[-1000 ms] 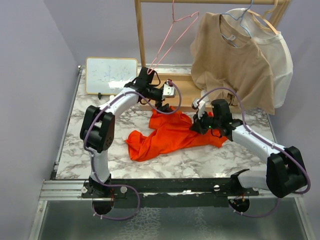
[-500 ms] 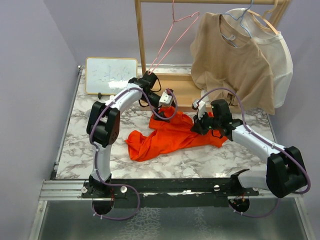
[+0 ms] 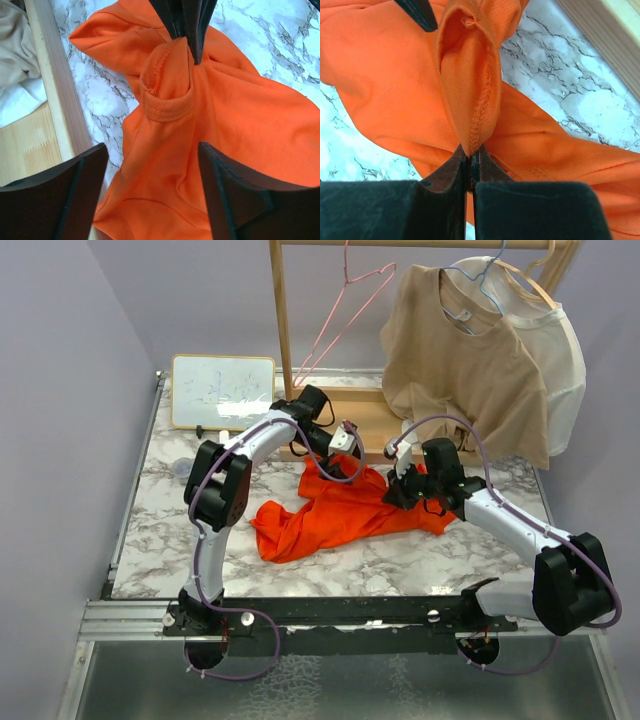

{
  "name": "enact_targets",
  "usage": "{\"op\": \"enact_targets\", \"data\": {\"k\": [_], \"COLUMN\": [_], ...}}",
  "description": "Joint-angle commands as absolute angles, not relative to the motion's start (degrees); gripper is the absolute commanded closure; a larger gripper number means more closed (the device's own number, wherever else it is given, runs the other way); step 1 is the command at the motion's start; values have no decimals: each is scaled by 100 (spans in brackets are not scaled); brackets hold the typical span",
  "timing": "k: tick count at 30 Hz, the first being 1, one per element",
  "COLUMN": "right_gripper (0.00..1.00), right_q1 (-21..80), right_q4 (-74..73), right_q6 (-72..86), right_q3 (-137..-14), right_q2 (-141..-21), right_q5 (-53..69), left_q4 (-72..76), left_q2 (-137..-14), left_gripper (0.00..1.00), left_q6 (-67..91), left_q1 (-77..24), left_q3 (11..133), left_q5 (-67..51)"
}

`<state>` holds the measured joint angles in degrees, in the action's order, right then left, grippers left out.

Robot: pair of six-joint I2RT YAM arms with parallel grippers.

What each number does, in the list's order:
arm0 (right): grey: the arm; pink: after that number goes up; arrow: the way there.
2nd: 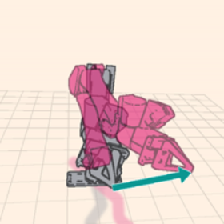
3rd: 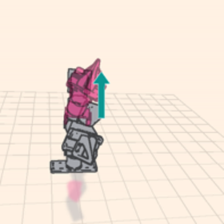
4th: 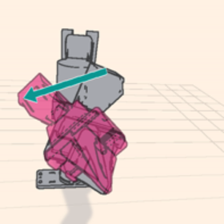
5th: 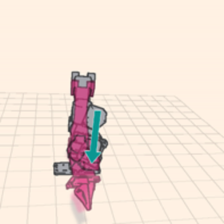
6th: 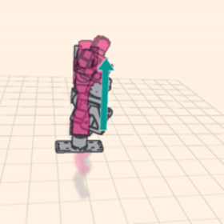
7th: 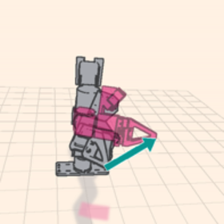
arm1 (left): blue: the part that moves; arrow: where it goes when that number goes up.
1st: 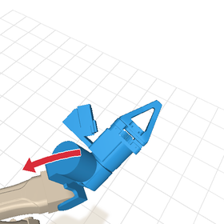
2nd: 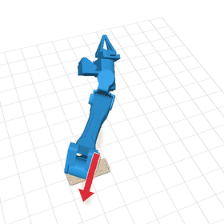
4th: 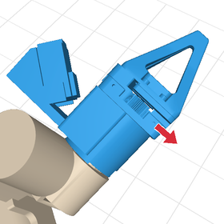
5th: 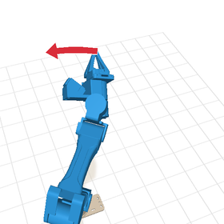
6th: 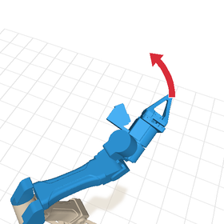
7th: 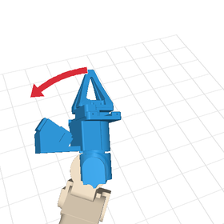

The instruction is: Place the t-shirt on the hanger

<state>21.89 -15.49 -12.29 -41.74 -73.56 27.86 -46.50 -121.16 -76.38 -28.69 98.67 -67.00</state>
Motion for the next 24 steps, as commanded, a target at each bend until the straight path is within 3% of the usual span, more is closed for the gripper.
{"op": "enact_targets", "data": {"k": [1, 4, 11, 15, 16, 24], "right_gripper": [99, 99, 99, 99, 99, 99], "right_q1": [2171, 2171, 2171, 2166, 2170, 2166], "right_q4": [-1664, -1687, -1696, -1746, -1749, -1643], "right_q6": [-1306, -1343, -1367, -1404, -1404, -1073], "right_q3": [-4353, -4365, -4377, -4392, -4394, -4409], "right_q2": [-7229, -7208, -7160, -7130, -7116, -6918], "right_q5": [2672, 2666, 2713, 2713, 2695, 2422], "left_q4": [-4553, -4563, -4509, -4457, -4489, -5147], "left_q2": [-12228, -12231, -12188, -12126, -12098, -11071], "left_gripper": [32, 44, 57, 95, 100, 100], "left_q6": [-7567, -7580, -7496, -7300, -7245, -6812], "left_q1": [-2948, -2963, -3078, -3140, -3142, -2532], "left_q3": [10002, 9898, 9719, 9686, 9716, 9725], "left_q5": [-7120, -7111, -7089, -6983, -6906, -5733]}}
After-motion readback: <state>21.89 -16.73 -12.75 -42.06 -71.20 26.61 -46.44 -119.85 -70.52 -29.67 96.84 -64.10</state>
